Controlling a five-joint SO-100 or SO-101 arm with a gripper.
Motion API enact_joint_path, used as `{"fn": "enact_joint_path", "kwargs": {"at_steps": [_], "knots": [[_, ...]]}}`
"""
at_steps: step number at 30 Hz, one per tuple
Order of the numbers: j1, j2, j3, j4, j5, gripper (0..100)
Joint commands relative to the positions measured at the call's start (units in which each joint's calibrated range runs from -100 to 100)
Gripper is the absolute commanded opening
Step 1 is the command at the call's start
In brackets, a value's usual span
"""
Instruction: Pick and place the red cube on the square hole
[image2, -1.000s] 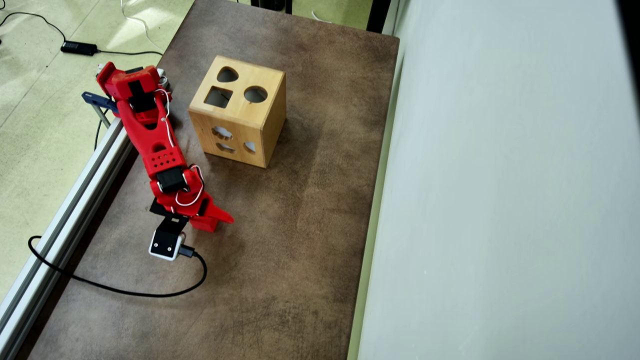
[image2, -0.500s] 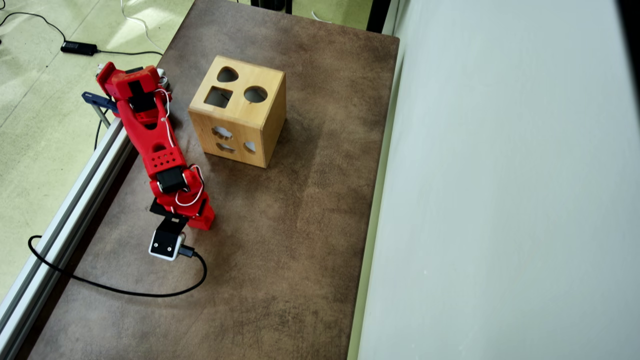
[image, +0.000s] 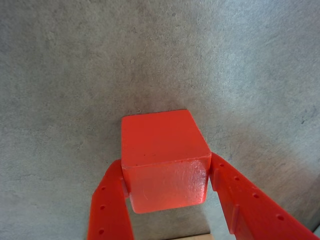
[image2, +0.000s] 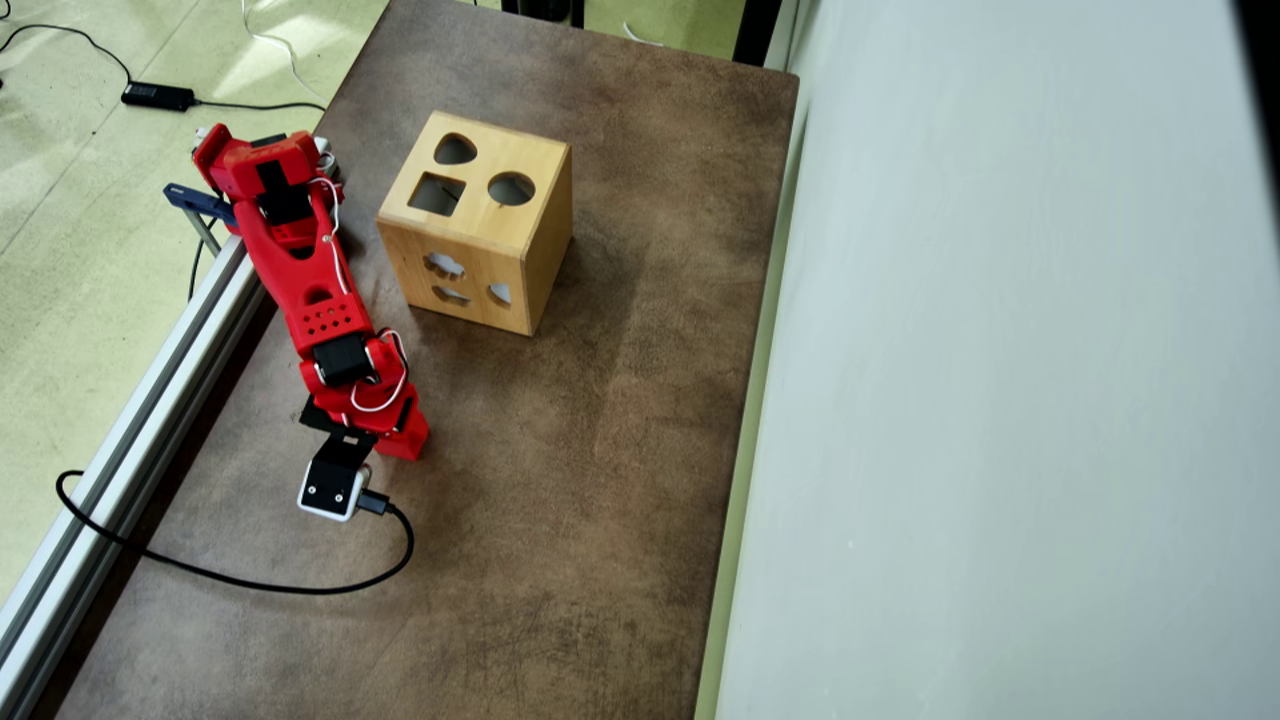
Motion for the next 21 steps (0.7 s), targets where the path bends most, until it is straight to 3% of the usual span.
{"fn": "enact_joint_path", "kwargs": {"at_steps": [1, 21], "knots": [[-0.4, -1.9, -2.6, 0.2, 0.0, 3], [0.1, -8.2, -2.1, 0.6, -0.1, 3]]}}
